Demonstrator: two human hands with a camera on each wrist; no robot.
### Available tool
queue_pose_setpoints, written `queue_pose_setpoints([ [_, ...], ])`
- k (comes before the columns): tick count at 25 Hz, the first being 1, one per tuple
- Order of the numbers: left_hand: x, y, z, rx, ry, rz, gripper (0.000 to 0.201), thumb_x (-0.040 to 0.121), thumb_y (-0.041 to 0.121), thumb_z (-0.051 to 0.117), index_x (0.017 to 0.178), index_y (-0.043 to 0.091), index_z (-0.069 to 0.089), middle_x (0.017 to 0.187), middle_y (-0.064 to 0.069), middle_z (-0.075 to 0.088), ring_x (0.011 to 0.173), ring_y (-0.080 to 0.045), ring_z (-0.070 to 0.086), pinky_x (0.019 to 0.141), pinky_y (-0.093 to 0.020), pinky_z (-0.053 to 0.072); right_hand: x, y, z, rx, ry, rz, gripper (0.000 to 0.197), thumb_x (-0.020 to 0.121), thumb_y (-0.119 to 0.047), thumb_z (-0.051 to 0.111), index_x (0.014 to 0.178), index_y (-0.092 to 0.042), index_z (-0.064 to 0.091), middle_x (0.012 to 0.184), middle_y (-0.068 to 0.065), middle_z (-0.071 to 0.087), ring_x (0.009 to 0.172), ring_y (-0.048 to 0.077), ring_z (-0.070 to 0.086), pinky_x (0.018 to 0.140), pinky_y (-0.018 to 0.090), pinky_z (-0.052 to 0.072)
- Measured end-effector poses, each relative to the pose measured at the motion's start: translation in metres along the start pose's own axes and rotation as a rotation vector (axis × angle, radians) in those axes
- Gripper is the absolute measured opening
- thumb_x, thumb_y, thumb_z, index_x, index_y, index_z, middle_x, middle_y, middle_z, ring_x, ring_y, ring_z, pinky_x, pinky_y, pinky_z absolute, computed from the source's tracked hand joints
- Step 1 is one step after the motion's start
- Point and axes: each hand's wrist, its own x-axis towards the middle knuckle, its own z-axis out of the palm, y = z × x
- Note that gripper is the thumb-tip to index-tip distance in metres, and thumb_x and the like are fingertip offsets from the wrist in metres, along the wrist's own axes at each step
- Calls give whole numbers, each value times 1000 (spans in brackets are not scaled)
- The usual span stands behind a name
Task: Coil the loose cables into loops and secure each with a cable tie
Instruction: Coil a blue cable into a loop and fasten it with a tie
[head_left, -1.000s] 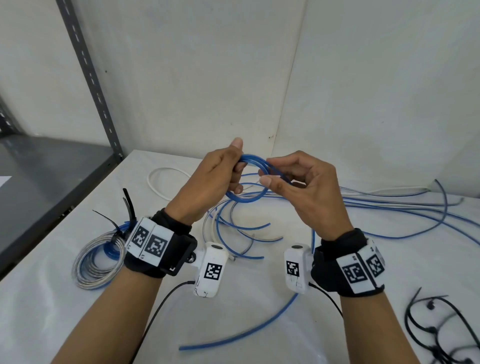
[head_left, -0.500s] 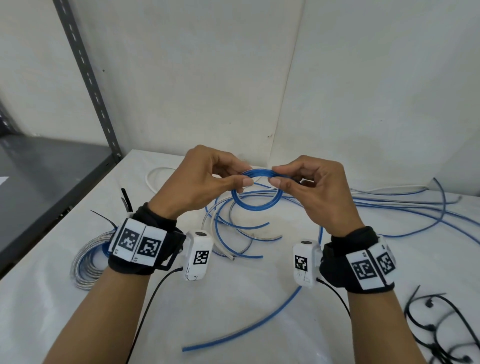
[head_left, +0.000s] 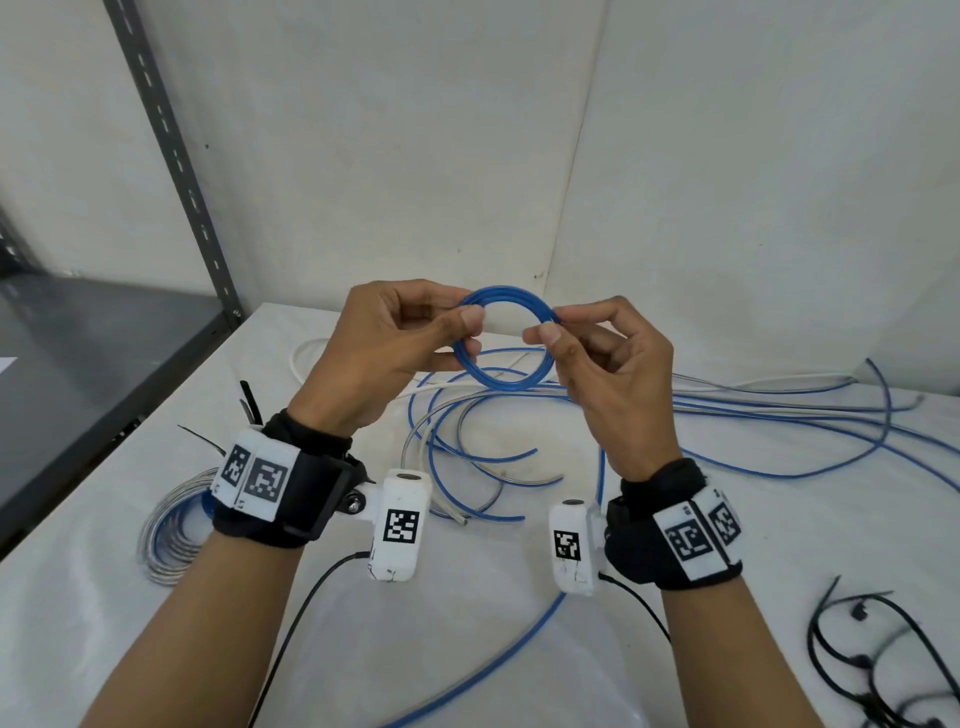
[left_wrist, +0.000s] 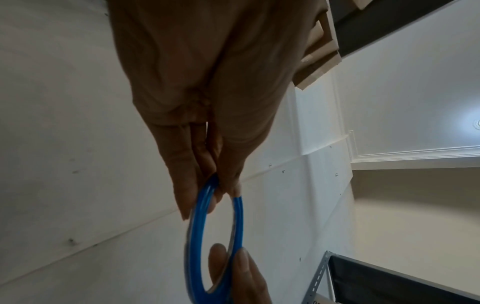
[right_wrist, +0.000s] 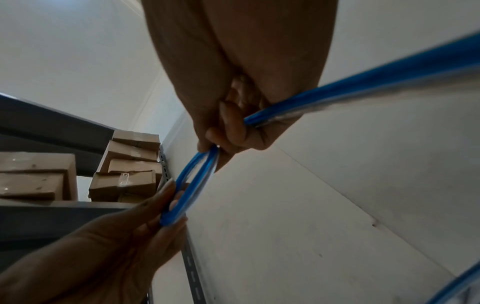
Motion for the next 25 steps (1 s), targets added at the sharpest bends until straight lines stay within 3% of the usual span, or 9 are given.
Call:
queue_pose_setpoints([
  [3, -1, 1, -2, 47, -69, -50, 24, 93, 20, 68, 109, 2, 72, 85, -10, 75, 80, -21, 75, 74, -30, 61, 2, -5, -8, -9, -26, -14, 4, 93, -4, 70, 96, -4, 67, 87, 15, 78, 72, 10, 72, 62, 15, 48],
  [5, -3, 4, -2, 138, -180, -136, 44, 93, 42, 57, 110, 4, 72, 87, -11, 76, 83, -20, 74, 76, -27, 59, 3, -6, -13, -93, -127, -20, 4, 91, -5, 73, 94, -6, 70, 84, 10, 78, 80, 20, 76, 67, 28, 56],
  [7, -5, 4, 3, 218, -289, -213, 58, 96, 55, 42, 97, 6, 73, 77, -10, 72, 74, -20, 69, 79, -30, 59, 1, -7, -14, -200, -238, -15, 5, 89, -8, 76, 91, -11, 73, 83, 4, 78, 83, 27, 75, 73, 40, 58],
  [9, -7, 0, 12, 239, -350, -254, 57, 102, 54, 37, 82, 7, 65, 61, -3, 56, 61, -18, 57, 79, -35, 58, -1, -9, -11, -274, -292, -21, 8, 89, -10, 77, 88, -16, 73, 81, -2, 77, 81, 19, 73, 70, 32, 56],
  [11, -8, -4, 21, 208, -324, -267, 51, 107, 46, 37, 74, 12, 53, 56, 6, 36, 53, -12, 37, 65, -28, 53, -2, -10, -8, -298, -300, -39, 6, 89, -12, 77, 89, -17, 74, 82, -5, 76, 78, 11, 71, 69, 25, 53],
  [13, -6, -4, 24, 196, -257, -247, 48, 109, 43, 36, 72, 14, 47, 59, 8, 26, 52, -11, 27, 55, -24, 41, -1, -11, -8, -292, -272, -60, 4, 90, -15, 76, 93, -18, 76, 84, -5, 77, 78, 16, 71, 70, 31, 55],
  [16, -3, -2, 20, 105, -146, -209, 49, 109, 45, 34, 71, 16, 43, 59, 8, 23, 51, -10, 23, 52, -24, 35, 3, -11, -15, -260, -158, -70, 8, 91, -17, 75, 95, -22, 78, 87, -3, 78, 79, 30, 69, 69, 38, 54],
  [21, 1, 3, 13, -74, 35, -136, 49, 110, 45, 32, 71, 17, 40, 68, -1, 13, 59, -18, 15, 51, -24, 31, -1, -11, -2, -149, -12, -53, 3, 91, -17, 76, 93, -19, 76, 88, 4, 78, 79, 35, 69, 63, 41, 55],
  [25, 1, 4, 15, -255, 81, -167, 47, 111, 42, 31, 72, 17, 39, 68, -1, 13, 50, -11, 18, 50, -23, 32, -6, -4, 17, -47, -19, 8, 6, 89, -15, 77, 93, -17, 73, 90, 5, 78, 65, 15, 62, 59, 25, 48],
])
